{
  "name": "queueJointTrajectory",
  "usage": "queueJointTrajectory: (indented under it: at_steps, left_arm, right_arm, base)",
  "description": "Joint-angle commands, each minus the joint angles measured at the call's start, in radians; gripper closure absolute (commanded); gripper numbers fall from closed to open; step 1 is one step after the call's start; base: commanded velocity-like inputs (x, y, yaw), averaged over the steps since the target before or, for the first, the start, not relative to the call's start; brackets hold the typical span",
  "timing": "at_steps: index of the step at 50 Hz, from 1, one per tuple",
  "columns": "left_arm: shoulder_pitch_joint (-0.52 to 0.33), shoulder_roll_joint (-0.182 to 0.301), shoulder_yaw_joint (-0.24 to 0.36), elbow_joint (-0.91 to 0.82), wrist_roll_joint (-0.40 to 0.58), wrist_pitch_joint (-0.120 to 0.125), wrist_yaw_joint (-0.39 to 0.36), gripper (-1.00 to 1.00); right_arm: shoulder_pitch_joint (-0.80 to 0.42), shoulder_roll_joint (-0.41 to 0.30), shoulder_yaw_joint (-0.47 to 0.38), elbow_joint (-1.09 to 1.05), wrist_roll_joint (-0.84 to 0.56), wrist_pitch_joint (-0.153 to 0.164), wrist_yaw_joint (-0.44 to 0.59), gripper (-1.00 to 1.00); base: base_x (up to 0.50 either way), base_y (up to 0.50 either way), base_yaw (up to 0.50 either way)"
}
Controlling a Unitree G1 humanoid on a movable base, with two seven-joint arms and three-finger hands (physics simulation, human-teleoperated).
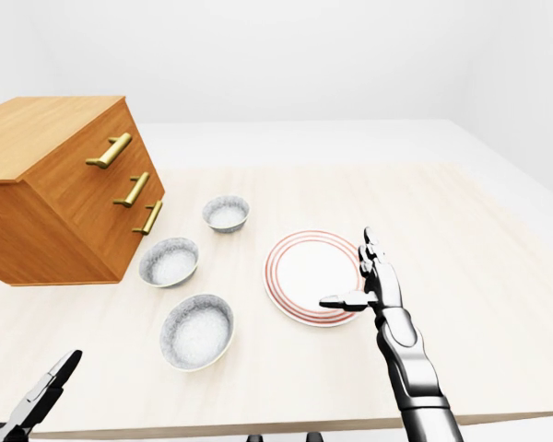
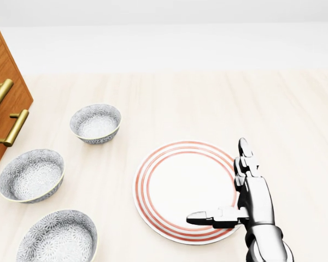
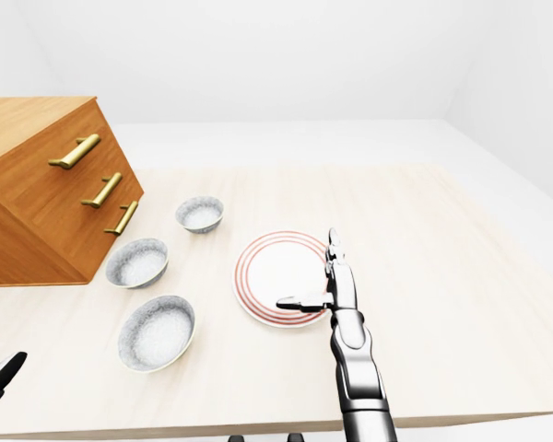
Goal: Put the bowl at the front on the plate.
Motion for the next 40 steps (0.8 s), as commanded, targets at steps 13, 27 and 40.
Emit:
queueJointTrajectory:
  at_steps: [13, 27, 40]
  left_arm:
    - [0.007, 0.001, 0.005, -0.004, 0.003, 0.0, 0.005, -1.0]
    - [0.001, 0.006, 0.001, 0.004, 0.001, 0.0, 0.014, -1.0]
    - [0.003, 0.005, 0.008, -0.012, -0.007, 0.0, 0.008, -1.0]
  right_arm:
    - [0.009, -0.002, 0.03, -0.044, -0.054, 0.03, -0.003, -1.0]
    - [-0.119, -0.008, 0.358, -0.623, -0.681, 0.048, 0.239, -1.0]
    - [-0.19, 0.156, 0.386, -0.504, -1.5, 0.048, 0.688, -1.0]
  base:
    - [0.5, 0.0, 0.0]
    - [0.11, 0.0, 0.0]
    - [0.0, 0.0, 0.0]
